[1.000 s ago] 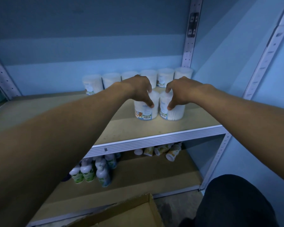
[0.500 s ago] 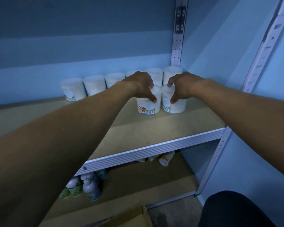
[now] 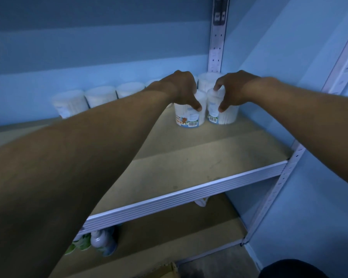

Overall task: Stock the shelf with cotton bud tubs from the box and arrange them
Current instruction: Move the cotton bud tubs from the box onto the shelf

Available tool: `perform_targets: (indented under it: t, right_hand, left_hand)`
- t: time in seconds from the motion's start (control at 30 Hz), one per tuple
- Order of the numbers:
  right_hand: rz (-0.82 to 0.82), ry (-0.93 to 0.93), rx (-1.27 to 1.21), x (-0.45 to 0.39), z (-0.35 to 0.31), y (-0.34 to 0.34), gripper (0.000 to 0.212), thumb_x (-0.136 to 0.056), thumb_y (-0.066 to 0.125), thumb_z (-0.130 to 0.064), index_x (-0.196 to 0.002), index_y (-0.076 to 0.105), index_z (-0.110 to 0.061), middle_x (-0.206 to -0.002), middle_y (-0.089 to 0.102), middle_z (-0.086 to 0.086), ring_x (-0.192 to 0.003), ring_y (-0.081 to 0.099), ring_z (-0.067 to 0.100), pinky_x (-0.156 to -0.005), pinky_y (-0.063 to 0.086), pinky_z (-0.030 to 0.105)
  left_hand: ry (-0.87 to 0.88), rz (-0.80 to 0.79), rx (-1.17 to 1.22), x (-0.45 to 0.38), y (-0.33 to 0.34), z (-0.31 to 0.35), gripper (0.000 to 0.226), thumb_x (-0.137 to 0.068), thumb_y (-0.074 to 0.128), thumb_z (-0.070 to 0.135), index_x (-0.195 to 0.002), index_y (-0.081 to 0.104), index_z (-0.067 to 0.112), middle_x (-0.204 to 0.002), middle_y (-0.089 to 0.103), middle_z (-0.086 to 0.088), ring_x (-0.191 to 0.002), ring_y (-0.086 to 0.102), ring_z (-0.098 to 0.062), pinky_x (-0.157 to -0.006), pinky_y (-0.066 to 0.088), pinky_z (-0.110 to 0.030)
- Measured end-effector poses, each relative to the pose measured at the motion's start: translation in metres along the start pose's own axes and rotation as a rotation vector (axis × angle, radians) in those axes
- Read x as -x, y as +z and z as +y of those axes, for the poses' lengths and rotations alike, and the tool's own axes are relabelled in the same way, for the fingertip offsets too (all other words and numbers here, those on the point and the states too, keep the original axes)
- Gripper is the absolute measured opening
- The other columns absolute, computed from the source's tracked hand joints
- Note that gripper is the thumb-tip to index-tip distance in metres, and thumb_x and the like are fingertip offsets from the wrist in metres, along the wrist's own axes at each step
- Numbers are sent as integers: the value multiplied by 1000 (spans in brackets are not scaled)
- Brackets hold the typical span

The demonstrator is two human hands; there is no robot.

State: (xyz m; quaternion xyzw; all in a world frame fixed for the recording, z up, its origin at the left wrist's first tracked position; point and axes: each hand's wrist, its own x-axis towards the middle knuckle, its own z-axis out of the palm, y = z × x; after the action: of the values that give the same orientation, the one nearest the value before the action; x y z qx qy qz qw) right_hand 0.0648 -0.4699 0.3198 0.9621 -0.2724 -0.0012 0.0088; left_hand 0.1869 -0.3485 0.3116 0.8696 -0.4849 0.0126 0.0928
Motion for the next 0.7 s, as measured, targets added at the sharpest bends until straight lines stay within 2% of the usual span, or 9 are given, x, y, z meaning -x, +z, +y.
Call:
perform_targets:
  t: [0.4,0.7]
  right_hand:
    - [24,-4,-30,-33,17,5,73,-74,85,-35,-138,52,-24,-145,48,5,-129,48,30,-102,41,36]
    - [11,9,-25,-51,23,8,73,-75,85,-31,-138,49,-22,-142,50,8,-127,49,32,-100,42,37]
  left_hand:
    - [2,13,-12,-41,9,-1,68,-69,81,58,-119,69,14,-120,67,-3,-107,62,-24,-92,52,-38]
    - [26,16,-35,-56,13,0,69,-72,78,57,-123,66,12,-122,66,-4,-108,61,-24,-90,50,-34]
